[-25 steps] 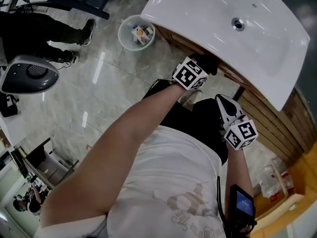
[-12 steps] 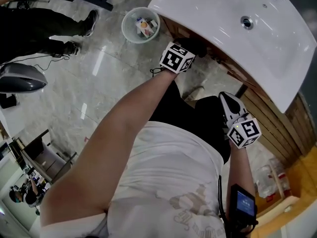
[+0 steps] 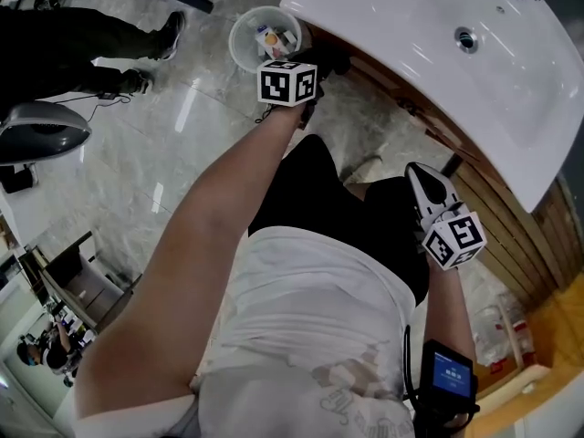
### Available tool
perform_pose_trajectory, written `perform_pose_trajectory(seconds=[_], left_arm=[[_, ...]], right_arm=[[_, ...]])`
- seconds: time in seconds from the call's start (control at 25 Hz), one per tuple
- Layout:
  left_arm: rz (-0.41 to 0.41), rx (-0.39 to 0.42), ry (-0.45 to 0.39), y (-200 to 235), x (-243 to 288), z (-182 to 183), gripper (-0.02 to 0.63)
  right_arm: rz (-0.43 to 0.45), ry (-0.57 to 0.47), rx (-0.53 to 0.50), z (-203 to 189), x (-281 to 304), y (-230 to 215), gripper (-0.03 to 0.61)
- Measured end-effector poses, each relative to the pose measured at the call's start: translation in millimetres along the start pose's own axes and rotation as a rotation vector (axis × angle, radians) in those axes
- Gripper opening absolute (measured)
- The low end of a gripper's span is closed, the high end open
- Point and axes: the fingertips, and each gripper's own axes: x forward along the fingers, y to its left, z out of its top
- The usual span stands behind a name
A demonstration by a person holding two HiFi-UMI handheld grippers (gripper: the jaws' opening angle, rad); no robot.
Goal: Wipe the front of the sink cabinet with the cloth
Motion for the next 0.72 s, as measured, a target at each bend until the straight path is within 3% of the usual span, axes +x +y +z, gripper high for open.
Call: perform_pose_trajectory(seconds=[0.36, 0.52, 0.72], left_arm=[[0.125, -0.123, -0.088, 51, -10, -1, 0.141], [0.086, -0.017, -0.029, 31, 9, -14, 0.141], [-0.005, 0.039, -0.019, -24, 24, -27, 0.141]], right_arm=[[0.018, -0.029, 0.021, -3, 15, -13, 0.012], [0.035, -0.016, 0.013, -7, 29, -8, 0.012], [0.067, 0.001, 0.006, -14, 27, 8, 0.012]])
